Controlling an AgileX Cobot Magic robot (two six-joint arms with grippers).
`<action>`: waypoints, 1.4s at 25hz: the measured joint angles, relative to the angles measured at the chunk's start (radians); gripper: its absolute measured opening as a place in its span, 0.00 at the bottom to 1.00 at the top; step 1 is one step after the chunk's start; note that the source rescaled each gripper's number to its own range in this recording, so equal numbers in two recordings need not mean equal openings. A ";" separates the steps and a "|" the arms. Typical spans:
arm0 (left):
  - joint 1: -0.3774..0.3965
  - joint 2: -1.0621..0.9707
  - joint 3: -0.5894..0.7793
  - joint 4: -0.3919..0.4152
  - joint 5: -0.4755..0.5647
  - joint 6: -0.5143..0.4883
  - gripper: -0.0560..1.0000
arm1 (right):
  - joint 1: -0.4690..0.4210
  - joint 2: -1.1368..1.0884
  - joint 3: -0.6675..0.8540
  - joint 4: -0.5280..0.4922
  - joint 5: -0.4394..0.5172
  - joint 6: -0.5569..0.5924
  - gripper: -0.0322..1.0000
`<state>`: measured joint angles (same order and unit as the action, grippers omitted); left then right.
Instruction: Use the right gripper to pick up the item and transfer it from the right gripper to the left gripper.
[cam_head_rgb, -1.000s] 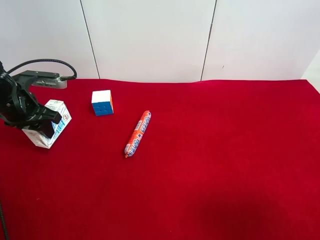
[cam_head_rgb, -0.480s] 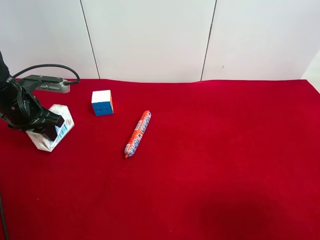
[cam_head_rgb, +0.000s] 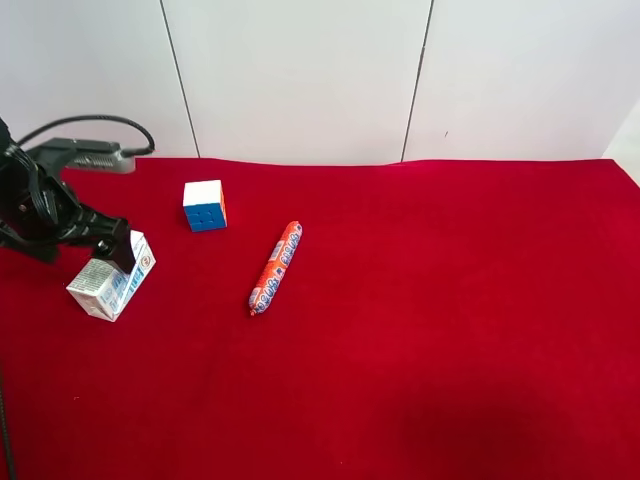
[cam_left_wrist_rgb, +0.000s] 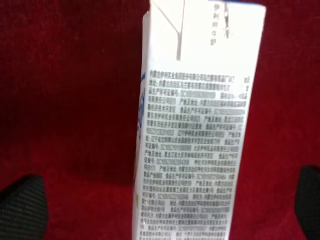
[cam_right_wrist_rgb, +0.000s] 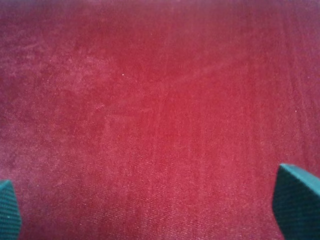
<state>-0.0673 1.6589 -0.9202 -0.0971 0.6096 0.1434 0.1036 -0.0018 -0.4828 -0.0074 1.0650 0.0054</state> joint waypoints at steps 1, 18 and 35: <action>0.001 -0.018 0.000 0.000 0.000 0.000 1.00 | 0.000 0.000 0.000 0.000 0.000 0.000 1.00; 0.001 -0.636 0.000 0.000 0.475 0.000 1.00 | 0.000 0.000 0.000 0.000 0.000 0.000 1.00; 0.001 -1.195 0.137 0.000 0.600 -0.042 1.00 | 0.000 0.000 0.000 0.000 0.000 0.000 1.00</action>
<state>-0.0666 0.4640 -0.7834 -0.0971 1.2097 0.1019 0.1036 -0.0018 -0.4828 -0.0074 1.0650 0.0054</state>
